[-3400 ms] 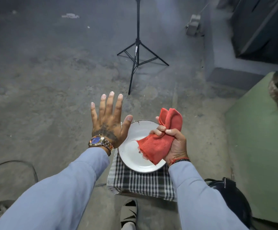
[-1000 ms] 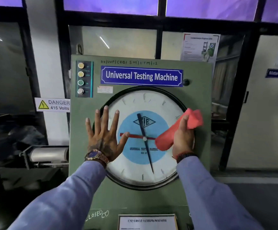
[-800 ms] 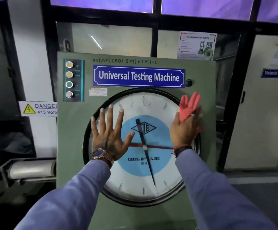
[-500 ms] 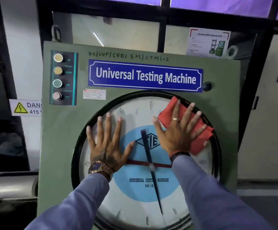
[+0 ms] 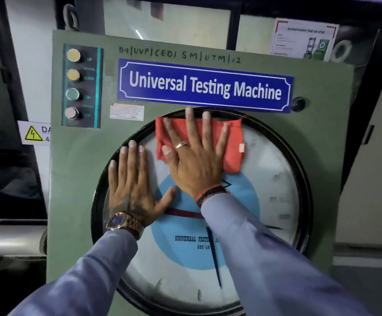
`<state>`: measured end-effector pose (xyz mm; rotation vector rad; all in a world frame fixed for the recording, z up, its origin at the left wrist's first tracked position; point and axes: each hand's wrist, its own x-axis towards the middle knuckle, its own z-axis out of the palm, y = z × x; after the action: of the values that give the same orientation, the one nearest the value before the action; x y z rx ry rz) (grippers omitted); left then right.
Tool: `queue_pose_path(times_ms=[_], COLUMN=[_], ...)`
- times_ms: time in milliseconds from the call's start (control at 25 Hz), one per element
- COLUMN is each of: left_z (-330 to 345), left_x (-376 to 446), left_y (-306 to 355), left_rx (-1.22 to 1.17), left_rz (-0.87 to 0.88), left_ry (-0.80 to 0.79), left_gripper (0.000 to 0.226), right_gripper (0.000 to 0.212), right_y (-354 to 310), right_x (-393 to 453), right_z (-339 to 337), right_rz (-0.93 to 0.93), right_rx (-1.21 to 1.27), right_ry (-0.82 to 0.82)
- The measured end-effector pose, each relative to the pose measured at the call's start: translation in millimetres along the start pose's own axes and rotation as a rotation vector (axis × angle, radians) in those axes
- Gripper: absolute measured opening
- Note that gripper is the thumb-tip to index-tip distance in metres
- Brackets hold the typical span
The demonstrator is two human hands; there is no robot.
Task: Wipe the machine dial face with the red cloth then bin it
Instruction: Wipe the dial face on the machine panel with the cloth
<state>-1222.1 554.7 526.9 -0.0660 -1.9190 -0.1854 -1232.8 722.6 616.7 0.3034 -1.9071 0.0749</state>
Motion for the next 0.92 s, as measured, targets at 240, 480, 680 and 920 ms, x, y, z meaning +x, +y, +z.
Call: queue_pose_path(times_ms=[240,480,680,920], left_z=[-5.0,-18.0,-10.7,-4.8], left_x=[1.0,22.5,2.6,-27.1], left_y=[6.7,29.7,18.2,-4.4], left_rx=[0.030,0.041,0.001,0.007], left_rz=[-0.030,0.035,-0.046,-0.071], left_ry=[-0.037,-0.100,-0.029,-0.012], left_gripper=[0.123,0.119,0.114,0.115], right_gripper=[0.063,0.064,0.066,0.062], right_y=[100.0,104.4,43.8,-6.0], right_x=[-38.6,-50.2,0.1,4.4], right_z=[-20.0,-20.8,-10.7,0.3], right_rz=[0.450,0.601,0.138,-0.202], right_rx=[-0.031,0.024,0.009,0.026], right_ry=[0.022,0.025,-0.005,-0.017])
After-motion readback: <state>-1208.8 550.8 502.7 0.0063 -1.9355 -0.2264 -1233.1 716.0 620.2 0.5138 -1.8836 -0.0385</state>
